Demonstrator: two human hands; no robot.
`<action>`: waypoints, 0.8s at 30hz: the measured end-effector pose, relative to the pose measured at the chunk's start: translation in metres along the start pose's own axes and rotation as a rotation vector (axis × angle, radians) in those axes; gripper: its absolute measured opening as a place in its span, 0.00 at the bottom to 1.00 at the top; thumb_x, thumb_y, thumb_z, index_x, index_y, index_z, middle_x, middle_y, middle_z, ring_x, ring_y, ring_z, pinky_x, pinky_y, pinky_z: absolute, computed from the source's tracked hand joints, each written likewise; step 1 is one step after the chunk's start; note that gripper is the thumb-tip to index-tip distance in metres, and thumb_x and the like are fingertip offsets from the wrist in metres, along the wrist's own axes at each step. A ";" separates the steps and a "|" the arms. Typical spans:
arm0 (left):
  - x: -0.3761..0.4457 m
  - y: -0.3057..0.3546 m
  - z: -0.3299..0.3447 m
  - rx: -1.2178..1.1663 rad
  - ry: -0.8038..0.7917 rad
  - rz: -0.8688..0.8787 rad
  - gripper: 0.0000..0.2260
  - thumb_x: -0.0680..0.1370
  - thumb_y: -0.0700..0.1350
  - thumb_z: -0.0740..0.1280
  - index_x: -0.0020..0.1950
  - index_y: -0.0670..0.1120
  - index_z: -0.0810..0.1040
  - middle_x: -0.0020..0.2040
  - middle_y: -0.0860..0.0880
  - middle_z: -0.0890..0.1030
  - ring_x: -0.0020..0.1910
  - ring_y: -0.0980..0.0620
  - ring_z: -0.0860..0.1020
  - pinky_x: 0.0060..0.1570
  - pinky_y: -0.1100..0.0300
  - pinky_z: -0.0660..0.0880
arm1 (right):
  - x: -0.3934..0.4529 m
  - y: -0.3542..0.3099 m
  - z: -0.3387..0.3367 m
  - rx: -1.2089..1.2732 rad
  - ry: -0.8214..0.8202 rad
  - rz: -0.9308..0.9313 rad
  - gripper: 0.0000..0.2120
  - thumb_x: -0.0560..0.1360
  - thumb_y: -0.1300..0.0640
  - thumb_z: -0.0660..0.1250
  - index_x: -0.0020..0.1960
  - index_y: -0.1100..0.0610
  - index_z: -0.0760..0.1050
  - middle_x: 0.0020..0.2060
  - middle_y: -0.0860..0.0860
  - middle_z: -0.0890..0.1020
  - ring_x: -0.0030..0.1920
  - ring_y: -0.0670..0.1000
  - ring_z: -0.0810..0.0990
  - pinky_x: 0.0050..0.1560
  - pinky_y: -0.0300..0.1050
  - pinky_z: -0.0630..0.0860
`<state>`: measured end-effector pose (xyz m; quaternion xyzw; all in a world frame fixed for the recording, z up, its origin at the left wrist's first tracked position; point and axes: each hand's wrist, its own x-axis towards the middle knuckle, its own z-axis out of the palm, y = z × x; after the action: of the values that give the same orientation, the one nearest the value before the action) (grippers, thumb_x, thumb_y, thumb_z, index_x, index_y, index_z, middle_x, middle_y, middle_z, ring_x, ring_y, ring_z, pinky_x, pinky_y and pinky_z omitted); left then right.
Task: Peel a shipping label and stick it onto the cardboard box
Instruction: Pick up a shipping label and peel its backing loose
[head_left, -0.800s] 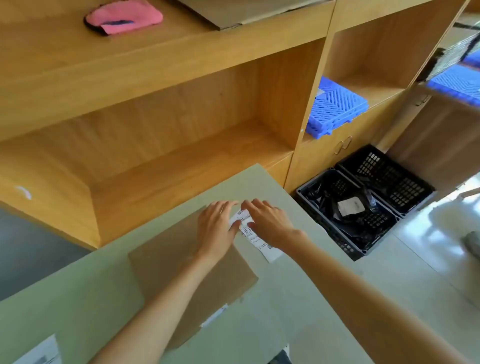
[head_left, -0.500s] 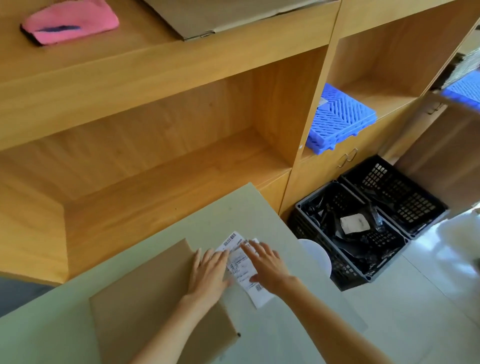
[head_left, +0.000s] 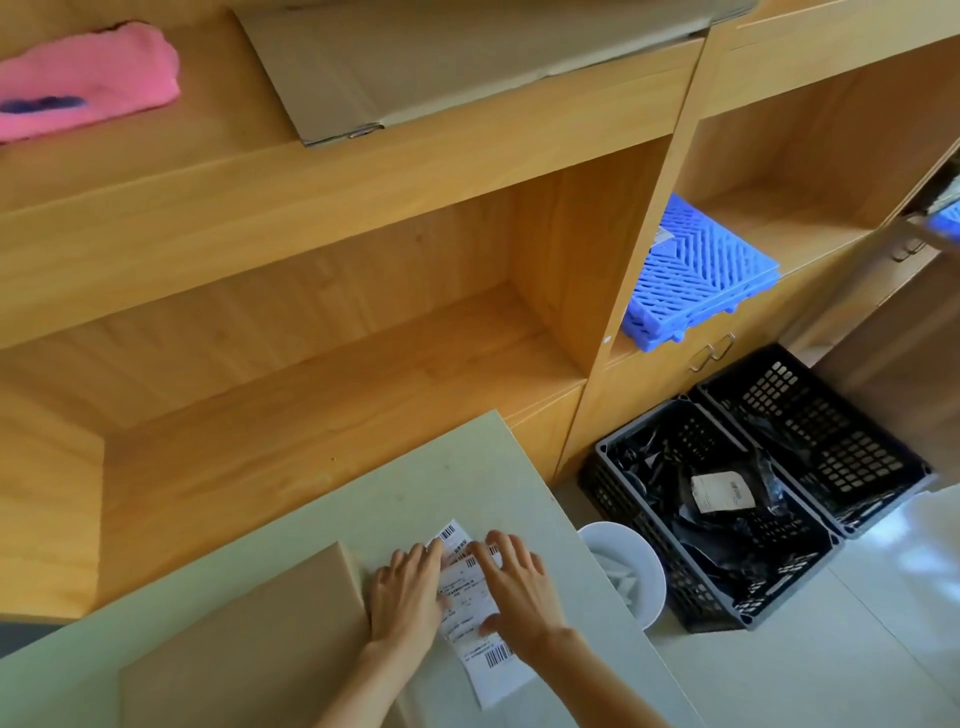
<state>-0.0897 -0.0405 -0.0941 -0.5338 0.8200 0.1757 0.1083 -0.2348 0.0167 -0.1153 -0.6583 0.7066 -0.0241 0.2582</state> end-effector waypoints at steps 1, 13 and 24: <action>0.000 0.000 0.000 -0.010 0.014 -0.004 0.15 0.76 0.50 0.71 0.60 0.54 0.72 0.59 0.56 0.78 0.60 0.52 0.75 0.56 0.56 0.72 | 0.001 -0.001 0.001 0.002 0.027 -0.003 0.41 0.66 0.53 0.79 0.72 0.53 0.62 0.70 0.53 0.66 0.69 0.56 0.66 0.68 0.50 0.66; 0.005 -0.009 -0.061 -0.167 0.304 0.019 0.07 0.77 0.42 0.70 0.49 0.55 0.76 0.41 0.54 0.85 0.39 0.52 0.83 0.33 0.59 0.75 | 0.024 -0.020 -0.082 0.096 0.209 0.024 0.04 0.78 0.59 0.64 0.50 0.52 0.73 0.48 0.50 0.83 0.44 0.58 0.81 0.37 0.45 0.67; -0.070 -0.068 -0.190 -0.291 0.605 0.220 0.04 0.81 0.50 0.65 0.47 0.55 0.73 0.46 0.61 0.79 0.40 0.60 0.79 0.32 0.57 0.77 | -0.008 -0.138 -0.193 0.315 0.397 -0.149 0.05 0.75 0.62 0.68 0.46 0.53 0.81 0.45 0.52 0.87 0.45 0.52 0.85 0.44 0.50 0.82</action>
<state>0.0026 -0.0836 0.0941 -0.4799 0.8340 0.1351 -0.2364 -0.1849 -0.0532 0.1061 -0.6426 0.6804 -0.2815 0.2116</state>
